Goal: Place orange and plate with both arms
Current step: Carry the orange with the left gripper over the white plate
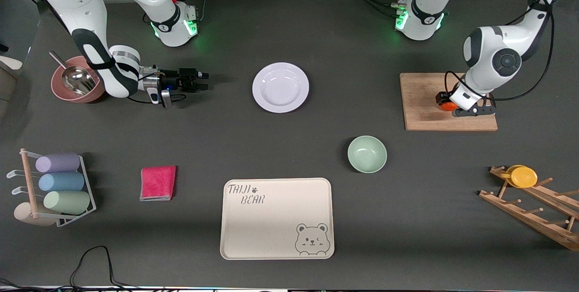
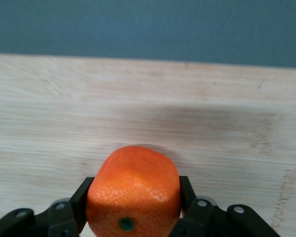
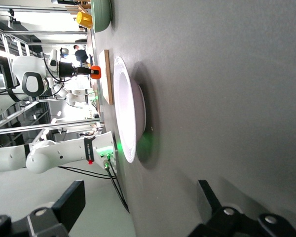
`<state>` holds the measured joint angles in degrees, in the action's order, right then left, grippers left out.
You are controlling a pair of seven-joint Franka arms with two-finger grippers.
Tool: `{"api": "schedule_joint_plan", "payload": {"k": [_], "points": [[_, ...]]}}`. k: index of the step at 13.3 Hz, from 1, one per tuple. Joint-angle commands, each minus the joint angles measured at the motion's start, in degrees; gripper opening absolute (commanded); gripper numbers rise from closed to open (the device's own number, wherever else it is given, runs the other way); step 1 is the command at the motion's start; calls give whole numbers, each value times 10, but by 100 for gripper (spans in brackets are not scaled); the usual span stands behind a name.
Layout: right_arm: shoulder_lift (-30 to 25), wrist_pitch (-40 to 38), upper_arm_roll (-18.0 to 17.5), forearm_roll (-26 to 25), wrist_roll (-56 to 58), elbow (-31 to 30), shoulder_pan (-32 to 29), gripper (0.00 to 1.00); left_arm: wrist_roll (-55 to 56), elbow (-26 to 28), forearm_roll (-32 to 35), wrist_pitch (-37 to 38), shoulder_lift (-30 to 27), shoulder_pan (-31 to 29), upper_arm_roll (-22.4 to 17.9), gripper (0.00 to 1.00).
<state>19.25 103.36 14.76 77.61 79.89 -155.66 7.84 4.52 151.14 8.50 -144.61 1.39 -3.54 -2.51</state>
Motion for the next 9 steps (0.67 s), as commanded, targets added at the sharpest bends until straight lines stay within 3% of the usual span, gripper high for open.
{"api": "schedule_joint_plan", "payload": {"k": [1, 4, 6, 7, 9], "points": [[24, -12, 5, 14, 8, 8, 3, 100, -5, -93, 10, 180, -84, 2, 5, 0], [32, -12, 5, 14, 7, 9, 3, 100, -3, -306, -1, 441, -102, 4, 34, 0], [32, -11, 5, 14, 8, 10, 3, 89, 1, -448, -34, 588, -97, 5, 53, 0], [32, -11, 5, 13, 8, 10, 3, 80, 4, -496, -43, 637, -95, 7, 55, 0], [32, -11, 5, 13, 12, 11, 3, 65, 9, -537, -56, 678, -97, 15, 69, 0]]}}
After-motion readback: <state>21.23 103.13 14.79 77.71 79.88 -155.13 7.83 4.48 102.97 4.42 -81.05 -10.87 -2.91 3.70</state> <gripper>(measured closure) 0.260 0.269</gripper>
